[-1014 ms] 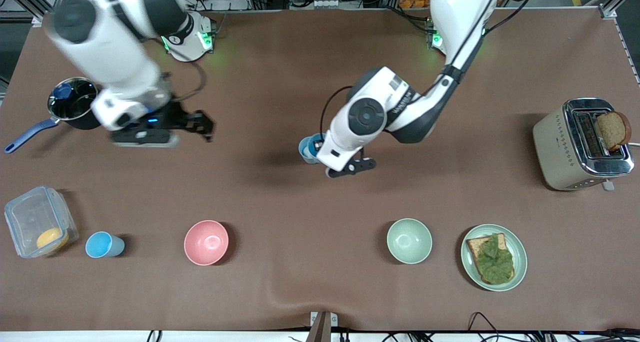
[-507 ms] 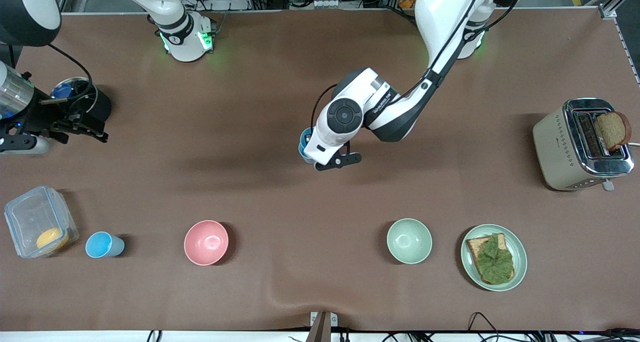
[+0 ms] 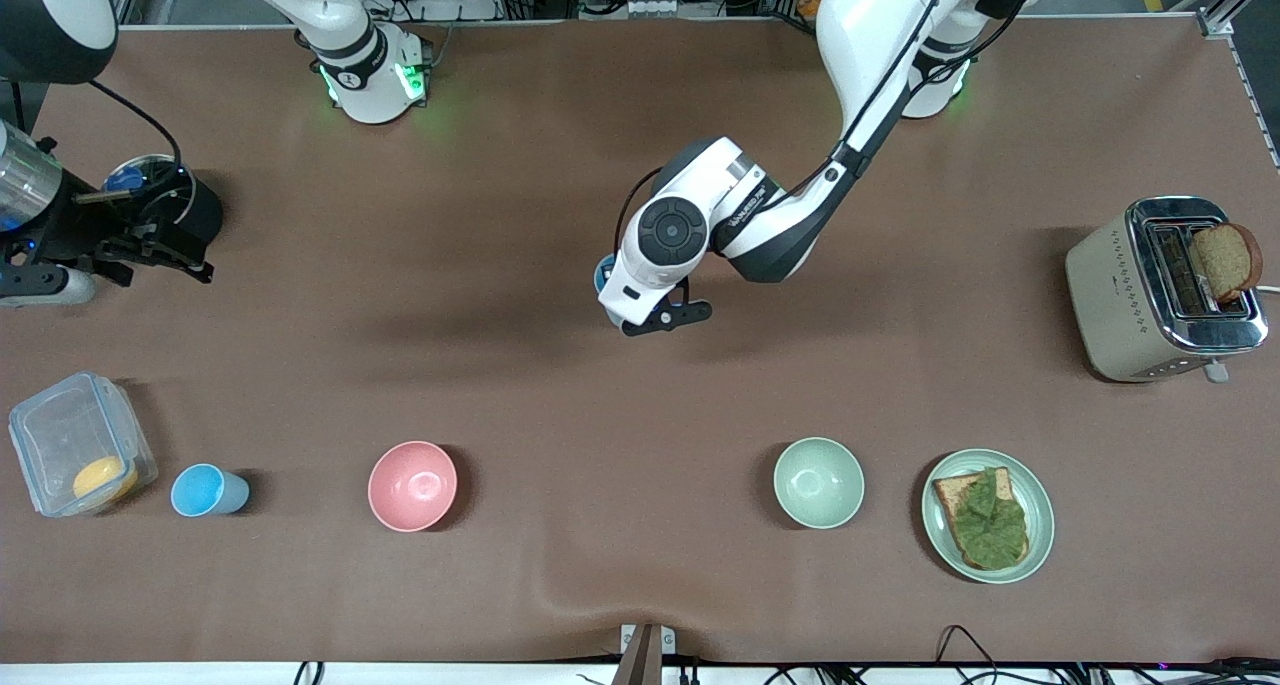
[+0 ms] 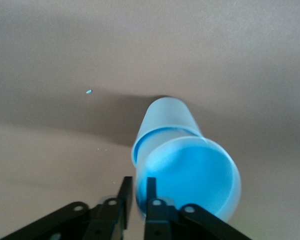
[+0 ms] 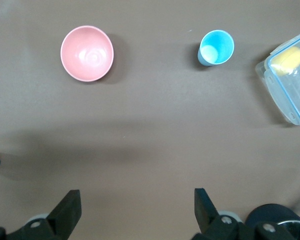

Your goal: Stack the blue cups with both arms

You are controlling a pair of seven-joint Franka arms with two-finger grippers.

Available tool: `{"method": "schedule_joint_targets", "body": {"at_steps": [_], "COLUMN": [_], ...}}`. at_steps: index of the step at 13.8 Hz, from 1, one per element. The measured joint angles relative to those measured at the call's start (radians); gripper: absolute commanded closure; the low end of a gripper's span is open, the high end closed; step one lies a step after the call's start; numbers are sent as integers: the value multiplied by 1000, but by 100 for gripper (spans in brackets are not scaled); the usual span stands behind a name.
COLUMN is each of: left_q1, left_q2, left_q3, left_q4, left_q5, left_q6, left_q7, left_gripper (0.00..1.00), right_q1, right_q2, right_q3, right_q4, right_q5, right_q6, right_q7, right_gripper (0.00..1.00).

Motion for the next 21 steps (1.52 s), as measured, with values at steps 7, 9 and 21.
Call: {"method": "schedule_joint_targets", "body": {"at_steps": [7,9,21], "left_q1": [70,125,554], "left_q2": [-137,-197,-519], "left_q3": [86,106,118], "left_q4": [52,52,17], "left_q5": [109,127,142], "left_q6": [-1,-34,-442], "left_q7": [-22,24,677], "left_gripper": [0,0,0], "right_q1": [19,19,4], "right_q2": [0,0,6], "right_q3": [2,-2,-8], "right_q4": [76,103,111], "right_q5": [0,0,0], "right_q6": [-44,-81,-91], "right_q7": [-2,-2,-1], "right_gripper": [0,0,0]}}
